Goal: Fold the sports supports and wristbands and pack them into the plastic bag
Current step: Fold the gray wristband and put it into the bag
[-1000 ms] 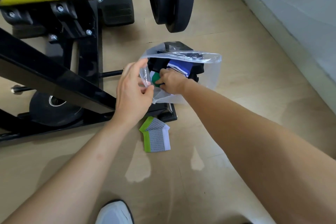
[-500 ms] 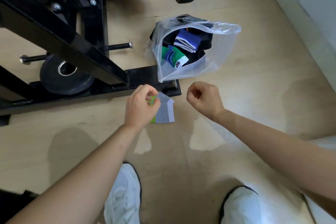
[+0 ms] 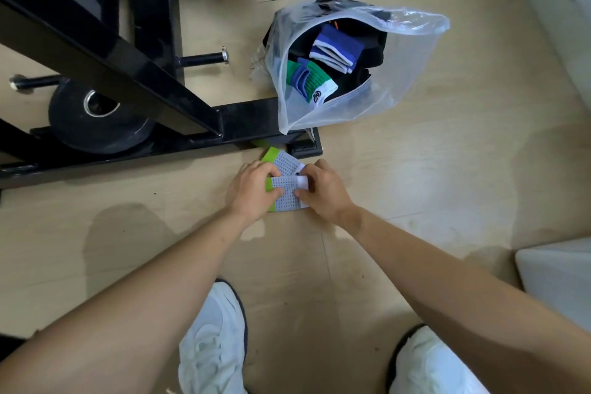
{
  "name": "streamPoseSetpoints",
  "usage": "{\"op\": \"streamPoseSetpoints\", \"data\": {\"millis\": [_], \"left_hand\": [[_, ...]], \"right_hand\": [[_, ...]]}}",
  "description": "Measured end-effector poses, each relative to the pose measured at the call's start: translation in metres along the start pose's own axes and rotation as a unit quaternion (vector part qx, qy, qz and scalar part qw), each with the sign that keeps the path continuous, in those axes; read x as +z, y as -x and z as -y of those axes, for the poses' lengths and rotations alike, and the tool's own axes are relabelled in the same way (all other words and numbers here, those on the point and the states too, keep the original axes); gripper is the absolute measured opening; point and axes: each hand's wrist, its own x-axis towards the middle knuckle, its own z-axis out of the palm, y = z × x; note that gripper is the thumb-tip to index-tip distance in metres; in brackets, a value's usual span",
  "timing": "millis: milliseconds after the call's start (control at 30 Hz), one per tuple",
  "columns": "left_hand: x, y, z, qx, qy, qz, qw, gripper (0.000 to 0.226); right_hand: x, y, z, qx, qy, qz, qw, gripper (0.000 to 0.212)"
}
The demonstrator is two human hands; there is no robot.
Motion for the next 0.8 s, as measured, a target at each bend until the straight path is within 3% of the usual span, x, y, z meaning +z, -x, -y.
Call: {"op": "streamPoseSetpoints", "data": {"millis": [133,267,333,433,567,633,800], "left_hand": [[-0.006,0.000,-0.005,-0.076,0.219,0.068,0.970,0.026],[-0.014,0.005,-0.019,-0.142,0.393,0.141,0.898,0.024],[-0.013,0.011,-0.030,-0.143,0.419,0.124,0.888,0.026],[-0.009,0.019,-0.038,-0.039,0.361,0.041,0.931,0.028],[-0.007,0.031,-0.047,0.125,0.156,-0.036,0.979,0.024],[-0.003,0.034,-0.047,0.187,0.071,-0.058,0.978,0.027],[0.005,0.039,-0.049,0.236,0.075,-0.006,0.969,0.043]], "right_hand": [[-0.013,0.011,0.001,0.079,-0.135,0.002,0.988,0.020],[-0.038,0.029,0.005,0.145,-0.309,0.073,0.937,0.024],[-0.047,0.036,0.009,0.166,-0.375,0.069,0.910,0.023],[-0.054,0.043,0.015,0.215,-0.425,0.027,0.879,0.020],[-0.057,0.049,0.013,0.256,-0.463,0.003,0.849,0.006],[-0.059,0.050,0.012,0.255,-0.502,0.000,0.826,0.001],[-0.071,0.056,0.011,0.277,-0.578,0.044,0.766,0.019]]}}
